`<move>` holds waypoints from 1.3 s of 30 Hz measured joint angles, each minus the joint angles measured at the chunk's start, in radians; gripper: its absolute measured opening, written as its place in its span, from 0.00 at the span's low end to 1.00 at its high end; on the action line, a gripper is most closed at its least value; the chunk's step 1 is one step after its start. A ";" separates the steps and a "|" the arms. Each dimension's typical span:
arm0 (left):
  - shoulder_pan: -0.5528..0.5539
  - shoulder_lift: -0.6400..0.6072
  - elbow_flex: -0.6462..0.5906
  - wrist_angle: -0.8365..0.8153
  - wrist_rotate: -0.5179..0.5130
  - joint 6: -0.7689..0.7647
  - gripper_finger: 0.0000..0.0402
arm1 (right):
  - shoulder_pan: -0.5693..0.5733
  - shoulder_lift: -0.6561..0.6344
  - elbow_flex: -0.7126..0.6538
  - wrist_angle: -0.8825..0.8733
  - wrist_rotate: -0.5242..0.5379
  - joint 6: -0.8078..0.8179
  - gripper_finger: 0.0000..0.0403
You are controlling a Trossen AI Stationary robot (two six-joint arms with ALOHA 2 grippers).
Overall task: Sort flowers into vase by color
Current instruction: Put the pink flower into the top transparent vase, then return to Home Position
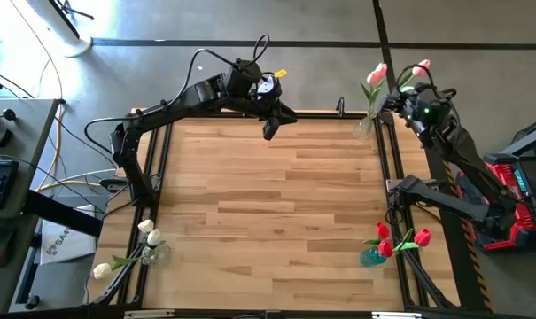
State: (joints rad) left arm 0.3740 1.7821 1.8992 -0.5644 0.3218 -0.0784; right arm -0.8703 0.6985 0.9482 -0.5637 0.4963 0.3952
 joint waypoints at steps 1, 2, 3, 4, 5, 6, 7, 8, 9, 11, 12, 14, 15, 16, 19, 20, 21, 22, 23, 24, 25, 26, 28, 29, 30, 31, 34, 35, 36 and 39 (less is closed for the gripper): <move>0.000 0.000 0.000 0.000 0.000 -0.002 0.25 | 0.000 0.010 0.000 -0.013 0.006 -0.010 0.00; 0.000 0.000 0.000 0.000 0.000 -0.007 0.25 | 0.000 0.023 0.000 -0.025 0.013 -0.015 0.00; 0.000 0.000 0.000 0.000 0.000 -0.008 0.25 | -0.002 0.040 0.000 -0.037 0.018 -0.025 0.00; 0.000 0.000 0.000 0.000 0.000 -0.012 0.25 | -0.004 0.059 0.000 -0.044 0.013 -0.033 0.00; 0.000 0.000 0.000 0.000 0.000 -0.016 0.25 | -0.008 0.079 0.000 -0.054 -0.005 -0.037 0.01; 0.000 0.000 0.000 0.000 0.000 -0.016 0.25 | -0.013 0.101 0.000 -0.066 -0.024 -0.037 0.02; 0.000 0.000 0.000 0.000 0.000 -0.016 0.25 | -0.016 0.123 0.000 -0.070 -0.050 -0.037 0.03; 0.000 0.000 0.000 0.000 0.000 -0.017 0.25 | -0.018 0.142 0.000 -0.071 -0.067 -0.037 0.05; 0.000 0.000 0.000 0.000 0.000 -0.018 0.25 | -0.019 0.155 0.000 -0.074 -0.059 -0.034 0.08; 0.000 0.000 0.000 -0.001 0.000 -0.023 0.25 | -0.015 0.166 0.000 -0.086 -0.026 -0.034 0.15; 0.000 0.000 0.000 -0.004 -0.001 -0.023 0.25 | -0.011 0.165 0.000 -0.083 -0.019 -0.034 0.19; 0.000 0.000 0.000 -0.018 -0.007 -0.023 0.25 | -0.007 0.161 0.000 -0.082 -0.014 -0.031 0.29; 0.000 0.000 0.000 -0.023 -0.011 -0.023 0.25 | -0.007 0.160 0.000 -0.082 -0.013 -0.026 0.33; 0.000 0.000 0.000 -0.027 -0.013 -0.023 0.25 | -0.009 0.159 0.000 -0.082 -0.001 -0.021 0.38; 0.000 0.000 0.000 -0.029 -0.020 -0.023 0.25 | -0.027 0.159 0.000 -0.079 0.024 -0.032 0.51; 0.000 0.000 0.000 -0.029 -0.021 -0.023 0.25 | -0.034 0.159 0.000 -0.074 0.025 -0.040 0.55; 0.001 0.000 0.000 -0.029 -0.021 -0.023 0.25 | -0.038 0.158 0.000 -0.066 0.026 -0.052 0.58; 0.004 0.000 0.000 -0.029 -0.022 -0.023 0.25 | -0.041 0.156 0.000 -0.059 0.024 -0.058 0.62; 0.006 0.000 0.000 -0.029 -0.022 -0.023 0.25 | -0.042 0.152 0.000 -0.058 0.018 -0.060 0.64; 0.010 0.000 0.000 -0.030 -0.022 -0.023 0.25 | -0.042 0.147 0.000 -0.054 0.013 -0.062 0.66; 0.014 -0.002 0.000 -0.033 -0.021 -0.023 0.25 | -0.042 0.138 0.000 -0.044 -0.001 -0.064 0.67; 0.020 -0.008 0.000 -0.040 -0.022 -0.023 0.25 | -0.042 0.127 0.000 -0.032 -0.014 -0.070 0.68; 0.030 -0.023 0.000 -0.041 -0.024 -0.017 0.25 | -0.039 0.097 0.000 0.000 -0.063 -0.082 0.68; 0.036 -0.036 0.000 -0.040 -0.024 -0.017 0.25 | -0.039 0.080 0.000 0.017 -0.103 -0.082 0.68; 0.043 -0.049 0.000 -0.039 -0.025 -0.015 0.25 | -0.039 0.061 0.000 0.031 -0.146 -0.081 0.67; 0.047 -0.064 0.000 -0.038 -0.025 -0.008 0.24 | -0.039 0.043 0.000 0.041 -0.190 -0.080 0.66; 0.051 -0.110 0.000 -0.047 -0.041 0.022 0.20 | -0.039 -0.003 0.000 0.059 -0.362 -0.082 0.61; 0.048 -0.125 -0.007 -0.045 -0.051 0.032 0.17 | -0.039 -0.014 0.000 0.060 -0.428 -0.080 0.59; 0.042 -0.140 -0.015 -0.047 -0.057 0.041 0.15 | -0.039 -0.022 0.000 0.061 -0.497 -0.079 0.56; 0.028 -0.189 -0.063 -0.038 -0.068 0.056 0.08 | -0.037 -0.039 0.000 0.061 -0.670 -0.050 0.46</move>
State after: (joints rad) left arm 0.4020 1.5934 1.8366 -0.6022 0.2536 -0.0225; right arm -0.9073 0.6590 0.9478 -0.5028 -0.1741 0.3453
